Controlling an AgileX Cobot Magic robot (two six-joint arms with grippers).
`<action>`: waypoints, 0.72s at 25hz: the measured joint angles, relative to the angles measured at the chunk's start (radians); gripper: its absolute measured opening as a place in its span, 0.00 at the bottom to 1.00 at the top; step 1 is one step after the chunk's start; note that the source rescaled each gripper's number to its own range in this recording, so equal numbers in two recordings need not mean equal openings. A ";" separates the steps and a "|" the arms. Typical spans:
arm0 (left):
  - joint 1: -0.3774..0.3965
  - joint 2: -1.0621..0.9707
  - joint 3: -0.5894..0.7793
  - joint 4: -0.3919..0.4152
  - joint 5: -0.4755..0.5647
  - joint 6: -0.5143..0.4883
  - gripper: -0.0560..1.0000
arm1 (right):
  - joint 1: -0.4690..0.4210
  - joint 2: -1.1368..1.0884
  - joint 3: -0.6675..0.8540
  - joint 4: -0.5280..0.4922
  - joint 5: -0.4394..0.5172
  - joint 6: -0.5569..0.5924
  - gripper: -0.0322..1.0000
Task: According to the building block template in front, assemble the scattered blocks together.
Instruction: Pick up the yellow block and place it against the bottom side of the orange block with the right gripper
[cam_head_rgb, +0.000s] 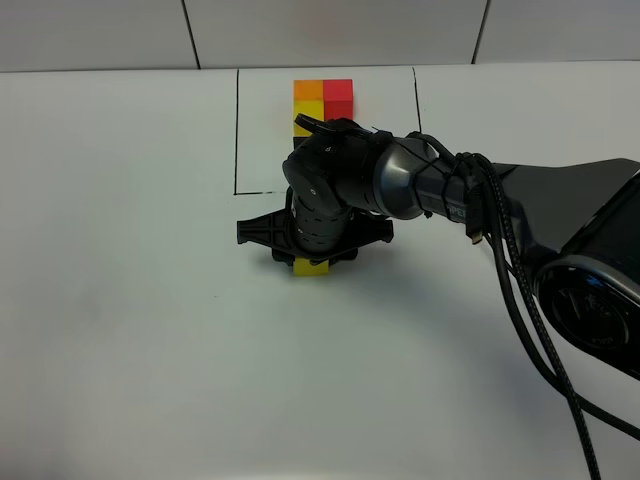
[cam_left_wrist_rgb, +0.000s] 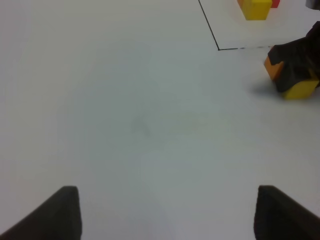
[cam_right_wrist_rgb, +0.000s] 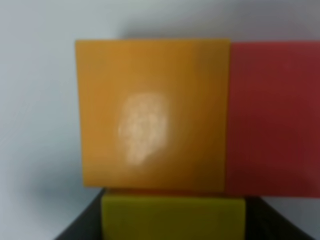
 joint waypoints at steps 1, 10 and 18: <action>0.000 0.000 0.000 0.000 0.000 0.000 0.62 | 0.000 0.000 0.000 -0.001 -0.001 0.000 0.04; 0.000 0.000 0.000 0.000 0.000 0.000 0.62 | 0.000 0.000 0.000 -0.002 -0.003 -0.001 0.04; 0.000 0.000 0.000 0.000 0.000 0.000 0.62 | 0.000 0.001 0.000 -0.016 -0.031 -0.002 0.04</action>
